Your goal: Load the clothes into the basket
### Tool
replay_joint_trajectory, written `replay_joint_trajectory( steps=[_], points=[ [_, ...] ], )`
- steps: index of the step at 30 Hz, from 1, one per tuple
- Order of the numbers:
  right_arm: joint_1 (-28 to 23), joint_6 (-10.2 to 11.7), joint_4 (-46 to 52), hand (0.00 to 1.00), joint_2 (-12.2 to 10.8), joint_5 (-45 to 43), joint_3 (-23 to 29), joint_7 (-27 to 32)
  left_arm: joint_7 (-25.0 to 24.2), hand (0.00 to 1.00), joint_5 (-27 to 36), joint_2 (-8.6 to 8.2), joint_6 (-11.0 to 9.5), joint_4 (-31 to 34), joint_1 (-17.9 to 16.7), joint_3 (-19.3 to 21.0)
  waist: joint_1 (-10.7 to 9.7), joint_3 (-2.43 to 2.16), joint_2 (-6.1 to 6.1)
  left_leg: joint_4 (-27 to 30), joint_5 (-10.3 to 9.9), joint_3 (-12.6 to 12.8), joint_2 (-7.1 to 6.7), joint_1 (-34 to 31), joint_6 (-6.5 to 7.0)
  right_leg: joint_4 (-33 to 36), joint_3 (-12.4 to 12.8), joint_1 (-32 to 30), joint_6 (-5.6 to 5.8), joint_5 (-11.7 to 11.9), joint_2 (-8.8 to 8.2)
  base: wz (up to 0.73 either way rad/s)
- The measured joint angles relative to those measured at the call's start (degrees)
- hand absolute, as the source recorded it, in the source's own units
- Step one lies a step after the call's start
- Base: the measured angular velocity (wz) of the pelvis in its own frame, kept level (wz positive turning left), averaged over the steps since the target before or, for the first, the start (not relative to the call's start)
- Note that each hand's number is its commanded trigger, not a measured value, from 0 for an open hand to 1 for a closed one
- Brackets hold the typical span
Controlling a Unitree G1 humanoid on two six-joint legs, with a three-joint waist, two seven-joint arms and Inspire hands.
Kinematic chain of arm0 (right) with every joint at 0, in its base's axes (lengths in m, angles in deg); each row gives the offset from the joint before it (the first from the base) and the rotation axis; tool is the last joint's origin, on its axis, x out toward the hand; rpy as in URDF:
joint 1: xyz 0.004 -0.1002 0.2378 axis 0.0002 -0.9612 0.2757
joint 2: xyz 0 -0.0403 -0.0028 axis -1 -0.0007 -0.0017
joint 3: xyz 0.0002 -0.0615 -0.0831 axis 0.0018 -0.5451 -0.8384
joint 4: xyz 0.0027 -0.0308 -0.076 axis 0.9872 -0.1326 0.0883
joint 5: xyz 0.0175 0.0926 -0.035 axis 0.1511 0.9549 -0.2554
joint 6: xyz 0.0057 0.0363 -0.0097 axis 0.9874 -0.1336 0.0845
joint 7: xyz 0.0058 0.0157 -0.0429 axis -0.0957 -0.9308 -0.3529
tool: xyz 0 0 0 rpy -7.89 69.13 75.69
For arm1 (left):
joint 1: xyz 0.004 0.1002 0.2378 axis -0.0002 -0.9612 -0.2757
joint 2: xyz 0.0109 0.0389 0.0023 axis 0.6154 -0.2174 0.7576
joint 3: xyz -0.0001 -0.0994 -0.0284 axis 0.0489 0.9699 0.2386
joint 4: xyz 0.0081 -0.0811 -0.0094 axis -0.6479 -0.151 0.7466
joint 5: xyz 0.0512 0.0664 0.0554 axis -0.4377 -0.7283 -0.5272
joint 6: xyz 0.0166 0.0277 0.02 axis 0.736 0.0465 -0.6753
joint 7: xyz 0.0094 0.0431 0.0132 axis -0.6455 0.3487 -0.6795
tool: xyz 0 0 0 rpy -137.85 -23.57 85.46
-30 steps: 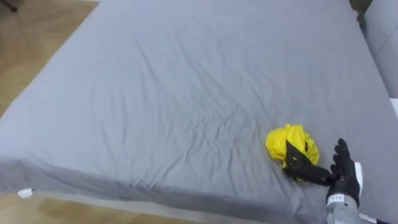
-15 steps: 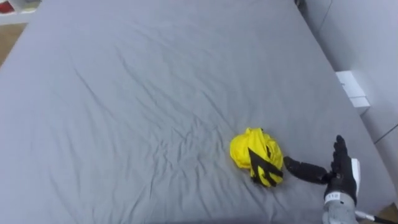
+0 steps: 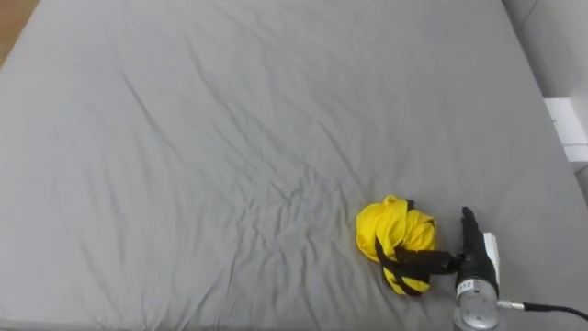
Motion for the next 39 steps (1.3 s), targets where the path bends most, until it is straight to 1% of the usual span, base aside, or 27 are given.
replay_joint_trajectory(
  steps=[1, 2, 3, 4, 7, 9, 10, 11, 12, 13, 14, 15, 16, 17, 19, 20, 22, 24, 25, 26, 27, 29, 31, 33, 35, 37, 39],
  points=[
    [0.8, -0.2, -0.9, 0.0, 0.2, -0.7, 0.0, 0.4, -0.5, 0.0, 0.0, 0.16, 0.0, -0.8, 0.4, 0.0, 0.9, 0.07, 0.09, 0.1, 0.0, 0.0, 0.01, -0.6, 0.0, 0.0, -1.6, -0.4, 0.51, -0.3, -0.34, 0.0],
    [1.5, -0.4, -1.7, 0.0, 0.2, -1.1, 0.1, 0.6, -0.6, 0.0, 0.0, 0.23, 0.0, -1.1, 0.4, 0.0, 1.1, 0.17, 0.26, 0.1, 0.0, 0.0, 0.0, -0.8, 0.0, 0.0, -2.3, -0.5, 0.99, -0.6, -0.54, 0.0],
    [2.5, -0.8, -2.8, 0.0, 0.5, -1.3, 0.1, 0.9, -0.7, 0.0, 0.0, 0.34, 0.1, -1.3, 0.4, -0.1, 1.5, 0.34, 0.72, 0.4, 0.0, 0.0, -0.04, -1.4, 0.03, 0.2, -3.2, -0.8, 2.89, -1.6, -0.87, 0.12],
    [2.8, -1.2, -2.9, 0.0, 1.1, -1.3, 0.7, 1.2, -0.9, 0.0, 0.0, 0.55, 0.1, -1.3, 0.4, -0.1, 2.1, 0.26, 1.11, 0.6, 0.1, 0.0, -0.03, -2.2, 0.22, 0.4, -3.8, -1.8, 4.06, -2.1, -1.06, 0.18],
    [3.4, -1.6, -2.9, 0.0, 1.9, -1.3, 1.7, 1.4, -1.9, 0.0, -0.1, 1.81, 0.2, -2.7, 0.6, -0.4, 3.1, 0.28, 1.16, 0.5, 0.7, 0.0, -0.27, -3.8, 0.72, 1.6, -4.4, -4.1, 4.61, -2.3, -1.56, 0.12],
    [3.8, -1.8, -3.0, 0.0, 2.5, -1.3, 1.7, 2.2, -2.0, 0.0, -0.8, 2.1, 0.3, -3.3, 0.7, -0.4, 4.1, 0.29, 1.15, 0.6, 0.9, 0.0, -0.49, -5.0, 0.87, 2.4, -4.5, -5.5, 4.51, -2.3, -1.94, -0.02],
    [4.4, -1.8, -3.8, 0.67, 2.8, -1.3, 1.7, 2.6, -2.0, 0.0, -1.2, 2.38, 0.4, -3.5, 0.7, -0.4, 4.4, 0.31, 1.12, 0.7, 1.0, -0.1, -0.58, -5.6, 1.01, 2.6, -4.6, -6.2, 4.1, -2.0, -2.05, 0.04],
    [5.1, -1.9, -4.6, 1.0, 2.9, -1.3, 1.7, 2.7, -2.0, 0.0, -1.2, 2.49, 0.5, -3.7, 0.7, -0.4, 4.4, 0.39, 1.11, 0.9, 1.0, -0.2, -0.64, -5.9, 1.03, 2.7, -4.7, -6.4, 3.91, -1.9, -2.09, 0.09],
    [5.9, -1.9, -5.5, 1.0, 3.1, -1.3, 1.7, 3.0, -1.9, 0.0, -1.2, 2.74, 1.0, -3.8, 0.7, -0.6, 4.4, 0.63, 1.22, 1.5, 1.1, -0.7, -0.76, -6.8, 1.14, 2.8, -5.2, -6.5, 3.71, -1.8, -2.26, 0.16],
    [6.9, -2.0, -7.0, 1.0, 3.3, -1.2, 1.7, 3.3, -1.9, 0.0, -1.2, 3.03, 1.2, -3.7, 0.8, -1.3, 4.5, 0.73, 1.29, 1.6, 1.1, -1.4, -1.0, -7.2, 1.27, 2.6, -5.5, -6.7, 3.56, -1.8, -2.4, 0.17],
    [7.6, -2.0, -8.0, 1.0, 3.5, -1.2, 1.6, 3.5, -1.8, 0.0, -1.2, 3.17, 1.3, -3.7, 0.8, -1.8, 4.6, 0.79, 1.38, 1.6, 1.2, -1.6, -1.13, -7.6, 1.37, 2.4, -5.7, -7.0, 3.0, -1.5, -2.47, 0.19],
    [8.9, -1.7, -10.3, 1.0, 4.2, -1.2, 1.6, 3.7, -1.8, 0.0, -1.2, 3.24, 1.7, -3.6, 0.8, -2.8, 4.6, 0.85, 1.48, 1.6, 1.5, -2.4, -1.54, -8.2, 1.64, 2.2, -7.0, -7.4, 1.57, -1.2, -3.01, 0.2],
    [10.0, -1.0, -12.6, 1.0, 5.3, -1.2, 1.6, 3.9, -1.8, 0.0, -1.4, 3.24, 2.3, -3.4, 0.8, -3.5, 4.7, 1.06, 1.81, 1.7, 1.9, -3.1, -1.85, -8.7, 1.86, 2.3, -8.5, -7.8, 1.54, -1.1, -3.66, 0.19],
    [10.5, -0.8, -13.6, 1.0, 5.9, -1.2, 1.7, 4.1, -1.8, 0.0, -1.4, 3.29, 2.6, -3.4, 0.8, -3.9, 4.9, 1.17, 1.89, 1.7, 2.0, -3.2, -1.88, -8.9, 1.98, 2.3, -8.9, -7.9, 1.65, -1.0, -3.85, 0.09],
    [12.7, -0.8, -16.3, 1.0, 8.2, -1.2, 1.7, 4.1, -1.9, 0.0, -2.8, 3.29, 4.2, -3.4, 0.8, -5.1, 5.4, 1.32, 2.15, 2.2, 2.2, -3.4, -1.87, -10.2, 2.25, 2.3, -11.5, -8.2, 1.76, -0.9, -4.66, 0.0],
    [13.3, -0.9, -16.9, 1.0, 8.6, -1.2, 1.8, 4.1, -1.9, 0.0, -2.9, 3.3, 4.5, -3.3, 0.8, -5.5, 5.4, 1.38, 2.3, 2.4, 2.2, -3.6, -1.87, -10.6, 2.26, 2.3, -12.1, -8.3, 1.83, -0.9, -4.78, 0.1],
    [15.5, -1.2, -19.5, 1.0, 10.6, -1.3, 2.6, 4.1, -1.8, 0.0, -3.3, 3.35, 5.3, -3.1, 0.8, -6.5, 5.8, 1.68, 2.87, 2.5, 2.3, -4.0, -1.89, -11.3, 2.49, 2.0, -13.1, -8.5, 2.24, -0.6, -4.95, 0.11],
    [16.4, -1.5, -20.7, 1.0, 11.7, -1.3, 3.3, 4.5, -1.8, 0.0, -3.3, 3.34, 6.2, -2.9, 0.8, -6.8, 6.9, 1.58, 3.0, 2.4, 2.4, -4.1, -1.93, -11.6, 2.57, 2.0, -13.2, -8.9, 2.49, 0.0, -4.95, 0.0],
    [16.7, -1.9, -20.9, 1.0, 12.8, -1.3, 3.4, 5.1, -1.8, 0.0, -3.3, 3.34, 6.7, -2.9, 0.8, -6.8, 7.4, 1.49, 3.29, 2.1, 2.6, -4.1, -1.98, -11.7, 2.56, 2.0, -13.2, -9.2, 2.27, 0.2, -4.98, 0.0],
    [16.8, -2.0, -21.0, 1.0, 12.9, -1.3, 3.4, 5.4, -1.8, 0.0, -3.3, 3.34, 7.0, -2.9, 0.8, -6.9, 7.6, 1.44, 3.46, 1.8, 2.8, -4.0, -2.04, -11.7, 2.53, 2.0, -13.2, -9.4, 2.14, 0.2, -5.02, 0.06],
    [16.8, -2.2, -21.2, 1.0, 13.7, -1.3, 3.4, 5.9, -1.7, 0.0, -3.3, 3.35, 7.7, -2.8, 0.8, -6.9, 7.7, 1.28, 3.7, 0.9, 3.4, -4.1, -2.24, -11.5, 2.44, 2.0, -13.4, -9.4, 1.74, 0.4, -5.21, 0.09],
    [16.8, -2.3, -21.3, 1.0, 13.7, -1.2, 3.5, 6.7, -1.5, 0.0, -3.3, 3.42, 8.0, -2.7, 0.8, -6.8, 7.3, 1.17, 3.79, -0.4, 4.0, -4.1, -2.48, -10.8, 2.23, 2.2, -13.8, -9.3, 1.38, 0.3, -5.55, 0.09],
    [16.5, -2.4, -20.8, 1.0, 13.2, -1.2, 3.2, 7.4, -1.0, 0.0, -3.1, 3.44, 7.9, -1.7, 0.9, -6.7, 7.0, 1.0, 3.29, -0.9, 4.8, -4.1, -2.67, -10.0, 1.99, 2.2, -13.8, -8.9, 1.21, 0.2, -5.6, 0.05],
    [15.6, -2.5, -20.2, 1.0, 12.9, -0.8, 2.8, 7.2, -0.5, 0.0, -2.3, 3.44, 7.6, -0.5, 1.1, -6.6, 6.5, 0.83, 2.84, -1.1, 4.8, -4.1, -2.67, -9.1, 1.94, 2.0, -13.8, -8.0, 1.12, 0.1, -5.57, 0.0],
    [14.7, -2.5, -20.0, 1.0, 12.3, -0.2, 2.9, 6.9, -0.4, 0.0, -2.2, 3.45, 7.0, 0.0, 1.6, -6.3, 6.5, 0.82, 2.1, -2.0, 4.9, -4.1, -2.75, -7.3, 1.74, 1.1, -13.7, -6.3, 1.17, 0.0, -5.43, -0.03],
    [13.5, -2.5, -19.3, 1.0, 11.3, 0.8, 3.5, 6.6, -0.4, 0.0, -2.2, 3.51, 6.0, 1.1, 1.6, -5.8, 5.5, 0.79, 1.01, -3.1, 5.0, -4.1, -2.94, -4.7, 1.67, 0.8, -13.5, -4.2, 1.44, -0.4, -5.45, 0.0],
    [11.3, -2.6, -16.4, 1.0, 10.9, 0.8, 3.5, 6.0, -0.2, 0.0, -2.1, 3.64, 5.1, 1.5, 1.6, -5.0, 4.8, 0.5, -0.15, -4.1, 5.0, -3.5, -2.96, -2.9, 1.67, 0.2, -13.4, -2.6, 1.58, -0.5, -5.43, 0.02]
  ],
)
